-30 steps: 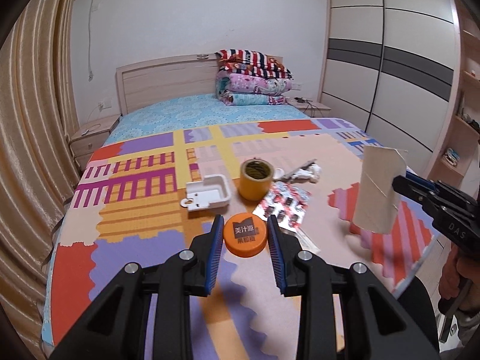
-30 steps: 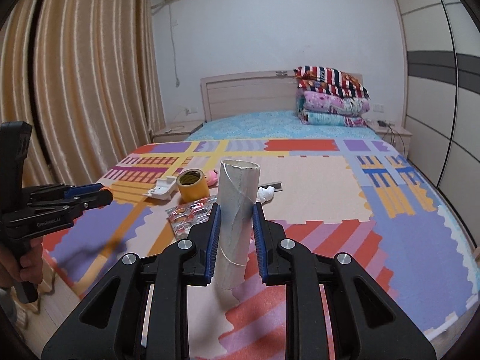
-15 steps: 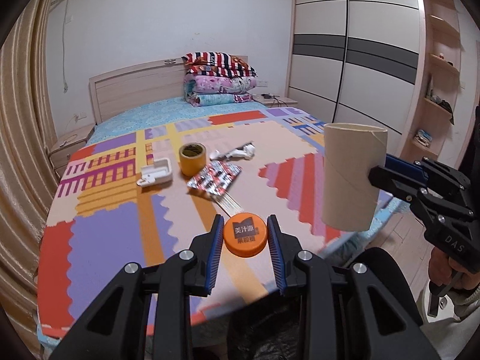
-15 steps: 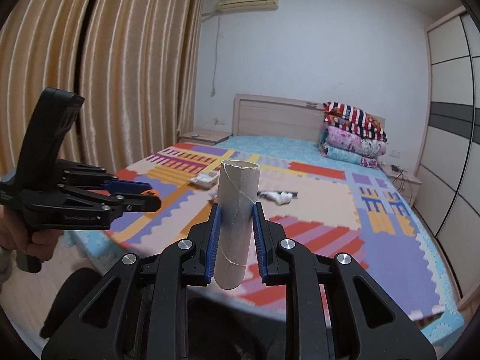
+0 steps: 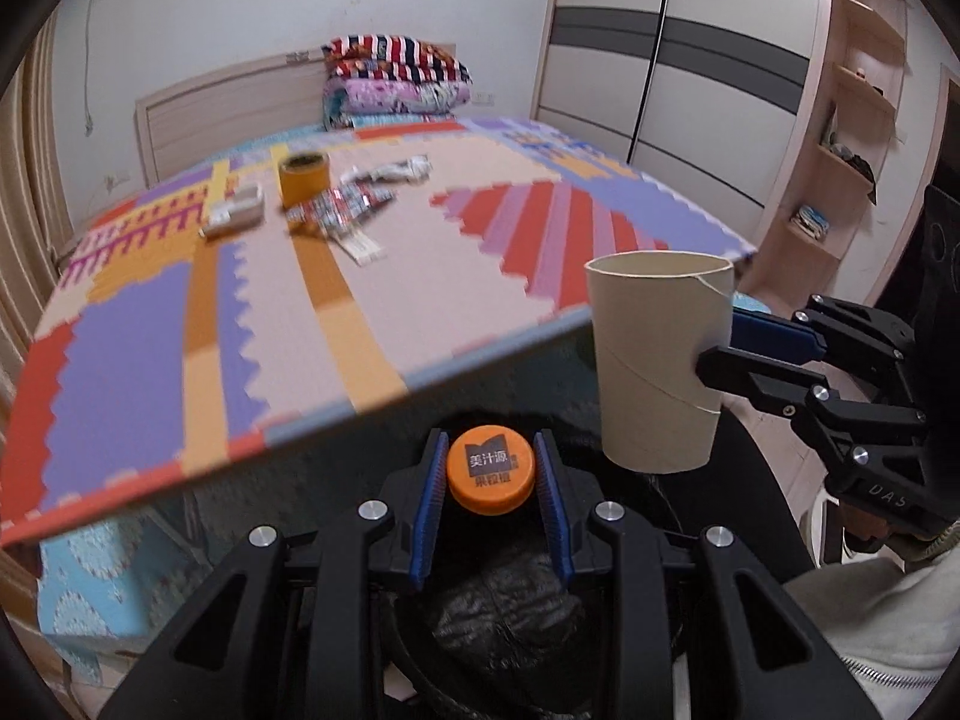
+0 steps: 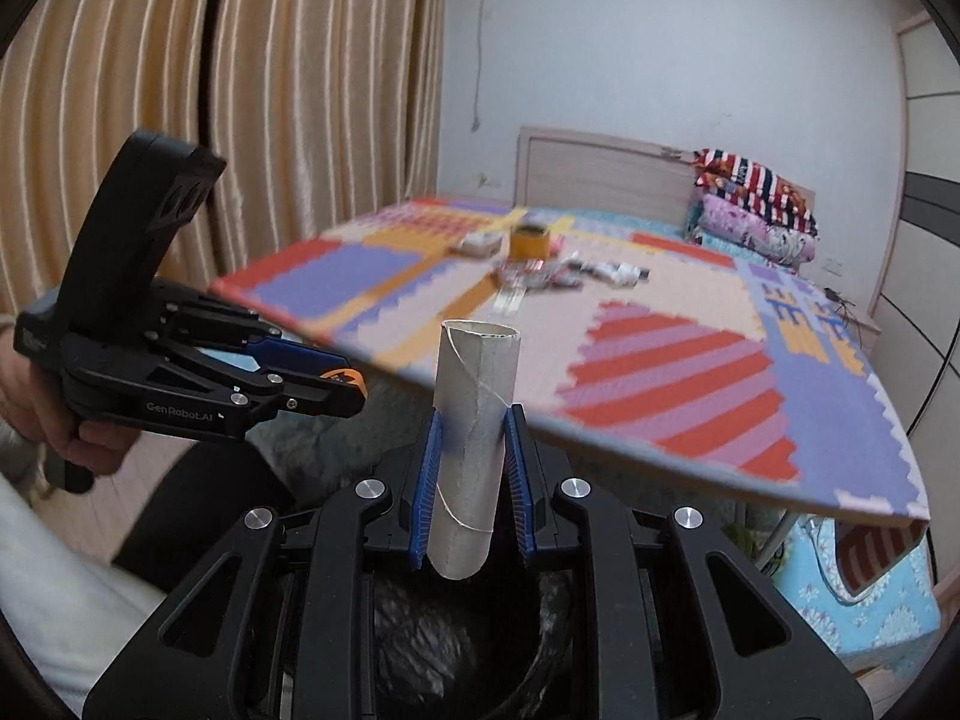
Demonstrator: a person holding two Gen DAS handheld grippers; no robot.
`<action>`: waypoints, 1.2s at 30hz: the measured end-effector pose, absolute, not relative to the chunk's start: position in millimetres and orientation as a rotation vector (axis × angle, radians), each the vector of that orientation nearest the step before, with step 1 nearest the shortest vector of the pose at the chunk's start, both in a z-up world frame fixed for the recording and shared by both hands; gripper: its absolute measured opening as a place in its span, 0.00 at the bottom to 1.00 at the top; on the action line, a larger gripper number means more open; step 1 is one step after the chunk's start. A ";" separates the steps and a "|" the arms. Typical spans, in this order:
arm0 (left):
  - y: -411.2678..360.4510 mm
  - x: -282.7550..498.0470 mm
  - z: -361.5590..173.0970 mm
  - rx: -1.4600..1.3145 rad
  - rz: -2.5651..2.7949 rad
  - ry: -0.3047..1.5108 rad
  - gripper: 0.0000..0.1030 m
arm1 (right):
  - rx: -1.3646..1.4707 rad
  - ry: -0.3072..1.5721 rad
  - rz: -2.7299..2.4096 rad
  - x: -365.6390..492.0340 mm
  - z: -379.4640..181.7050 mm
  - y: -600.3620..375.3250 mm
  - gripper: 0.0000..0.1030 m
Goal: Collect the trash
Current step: 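Lift the cap and tube and carry both tools over the trash bin, then open both tools to drop the cap and tube into the bin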
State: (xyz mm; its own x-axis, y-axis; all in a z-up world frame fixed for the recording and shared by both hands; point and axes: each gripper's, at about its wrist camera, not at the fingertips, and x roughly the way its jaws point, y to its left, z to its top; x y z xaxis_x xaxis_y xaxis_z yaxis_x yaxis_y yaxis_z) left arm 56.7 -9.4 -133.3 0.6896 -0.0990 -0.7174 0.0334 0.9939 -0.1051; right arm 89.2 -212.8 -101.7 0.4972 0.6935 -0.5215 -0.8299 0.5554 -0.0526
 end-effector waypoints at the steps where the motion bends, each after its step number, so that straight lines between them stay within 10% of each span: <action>1: -10.8 56.1 -139.9 -0.087 -0.077 0.823 0.28 | -0.327 0.492 0.942 87.6 -107.7 -211.5 0.21; 31: -32.3 73.7 -266.5 -0.141 -0.111 1.167 0.29 | -0.450 0.966 0.947 114.0 -226.6 -175.1 0.23; 36: -31.3 71.5 -257.9 -0.149 -0.119 1.141 0.50 | -0.443 0.967 0.939 114.1 -223.7 -176.6 0.24</action>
State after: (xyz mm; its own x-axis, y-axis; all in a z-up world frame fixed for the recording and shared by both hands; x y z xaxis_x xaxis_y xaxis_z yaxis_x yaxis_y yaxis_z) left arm 71.5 -31.3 -257.9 0.4120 -0.1702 -0.8952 0.0188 0.9838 -0.1784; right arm 114.1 -176.6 -223.7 0.2343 0.4736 -0.8490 -0.8346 0.5458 0.0741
